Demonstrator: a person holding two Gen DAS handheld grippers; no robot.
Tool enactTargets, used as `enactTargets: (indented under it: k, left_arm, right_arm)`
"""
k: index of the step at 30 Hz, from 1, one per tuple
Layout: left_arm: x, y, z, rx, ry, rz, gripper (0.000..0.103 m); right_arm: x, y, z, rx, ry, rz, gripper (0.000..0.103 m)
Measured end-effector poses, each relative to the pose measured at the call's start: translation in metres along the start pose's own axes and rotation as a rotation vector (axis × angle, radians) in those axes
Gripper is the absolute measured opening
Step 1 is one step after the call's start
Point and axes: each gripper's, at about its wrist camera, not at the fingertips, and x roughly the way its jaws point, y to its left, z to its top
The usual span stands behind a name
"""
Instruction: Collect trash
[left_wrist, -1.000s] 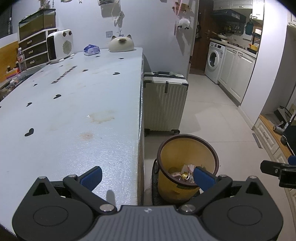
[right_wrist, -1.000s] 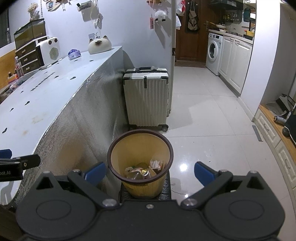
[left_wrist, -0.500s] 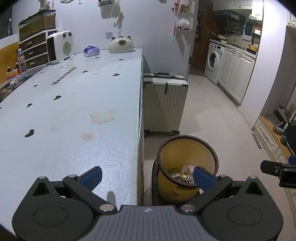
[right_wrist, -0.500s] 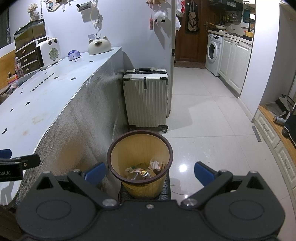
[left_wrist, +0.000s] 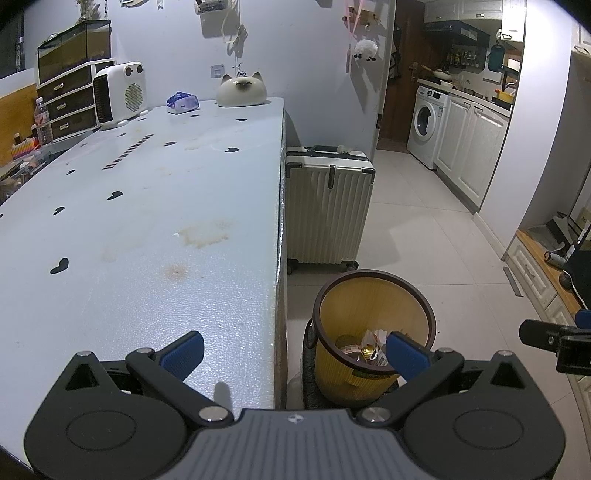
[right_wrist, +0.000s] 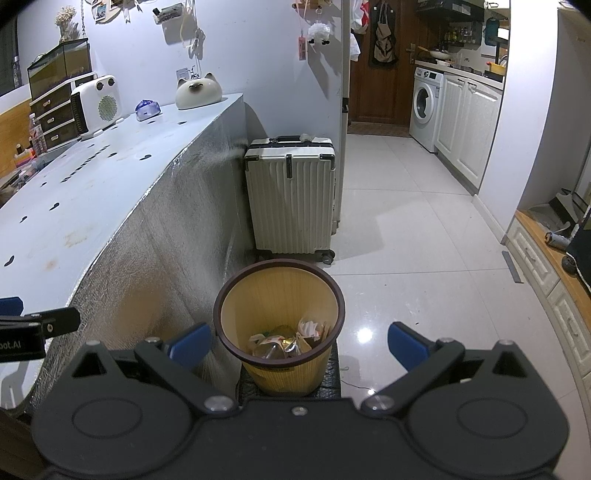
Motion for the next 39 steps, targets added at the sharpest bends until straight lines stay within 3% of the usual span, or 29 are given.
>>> enactTargets:
  k: [39]
  left_arm:
    - [-0.0016,-0.0018,0.0007,0.001,-0.001,-0.005,0.103]
  right_arm:
    - [-0.0043,-0.0021,0.0051,0.000,-0.003,0.002,0.103]
